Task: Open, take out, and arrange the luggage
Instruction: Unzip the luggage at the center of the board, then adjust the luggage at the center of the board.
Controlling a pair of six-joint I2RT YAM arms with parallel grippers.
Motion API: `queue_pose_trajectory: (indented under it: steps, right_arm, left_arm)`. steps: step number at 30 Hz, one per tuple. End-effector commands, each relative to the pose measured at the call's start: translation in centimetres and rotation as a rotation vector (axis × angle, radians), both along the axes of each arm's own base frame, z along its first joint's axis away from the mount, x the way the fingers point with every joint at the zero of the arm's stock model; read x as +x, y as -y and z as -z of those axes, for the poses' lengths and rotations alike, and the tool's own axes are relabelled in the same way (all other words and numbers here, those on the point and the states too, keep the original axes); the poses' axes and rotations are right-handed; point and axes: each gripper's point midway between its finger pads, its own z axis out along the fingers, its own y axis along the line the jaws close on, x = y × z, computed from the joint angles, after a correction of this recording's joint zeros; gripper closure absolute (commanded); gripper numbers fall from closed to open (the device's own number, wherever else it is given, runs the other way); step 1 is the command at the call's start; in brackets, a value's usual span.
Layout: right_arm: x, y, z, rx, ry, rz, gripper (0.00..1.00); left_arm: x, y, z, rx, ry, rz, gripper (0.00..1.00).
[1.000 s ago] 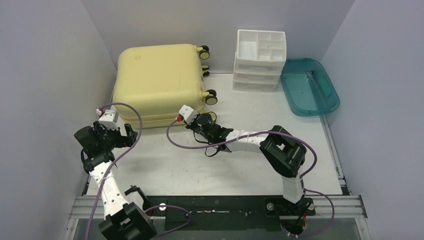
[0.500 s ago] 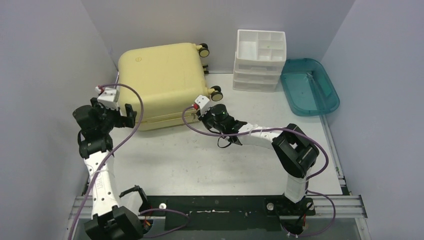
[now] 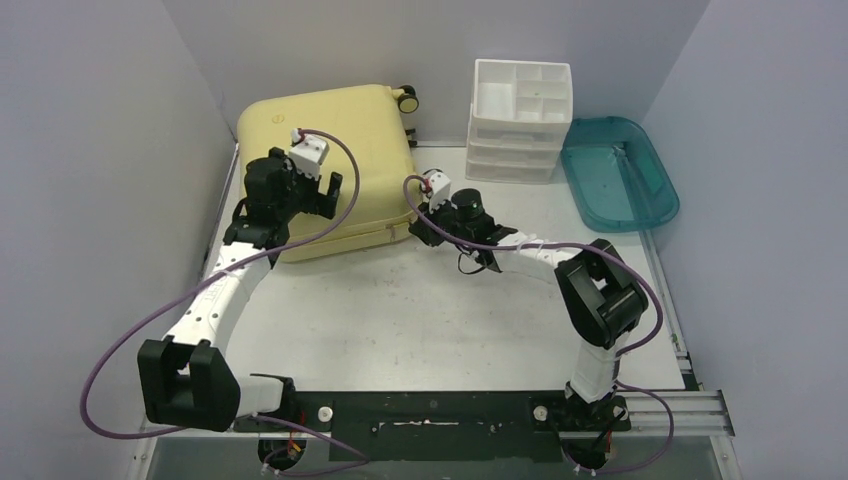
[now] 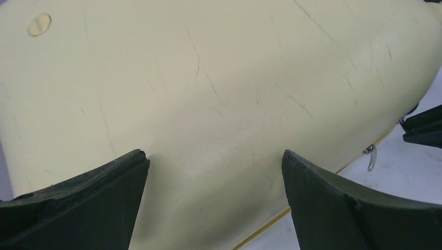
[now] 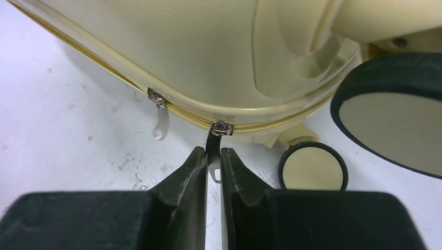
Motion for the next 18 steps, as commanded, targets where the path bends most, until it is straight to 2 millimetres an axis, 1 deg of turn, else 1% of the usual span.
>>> queue_pose_trajectory:
  steps: [1, 4, 5, 6, 8, 12, 15, 17, 18]
  right_arm:
    - [3.5, 4.2, -0.9, 0.039, -0.028, 0.158, 1.0]
    - [4.4, 5.9, -0.9, 0.088, -0.074, 0.205, 1.0]
    - [5.0, 6.8, -0.8, 0.113, -0.098, 0.232, 1.0]
    - [5.1, 7.1, -0.9, 0.129, -0.111, 0.235, 1.0]
    - [5.9, 8.7, -0.8, 0.179, -0.156, 0.268, 1.0]
    - [6.7, 10.7, -0.2, 0.24, -0.222, 0.298, 1.0]
    - [7.2, 11.4, 0.0, 0.246, -0.227, 0.296, 1.0]
    - [6.7, 11.1, -0.3, 0.236, -0.208, 0.257, 1.0]
    - [6.3, 10.7, -0.8, 0.222, -0.173, 0.227, 1.0]
  left_arm:
    - [2.2, -3.4, 2.4, 0.125, -0.003, -0.153, 0.04]
    - [1.9, -3.5, 4.4, 0.149, -0.045, -0.144, 0.07]
    - [1.6, -3.6, 4.9, 0.153, -0.056, -0.142, 0.08]
    - [1.4, -3.6, 5.2, 0.156, -0.062, -0.14, 0.08]
    - [1.0, -3.8, 5.7, 0.167, -0.073, -0.143, 0.08]
    - [0.3, -4.3, 6.6, 0.195, -0.093, -0.155, 0.08]
    - [0.0, -4.4, 6.9, 0.204, -0.106, -0.155, 0.08]
    - [-0.2, -4.3, 6.7, 0.201, -0.108, -0.147, 0.08]
    - [-0.2, -4.2, 6.4, 0.196, -0.104, -0.141, 0.08]
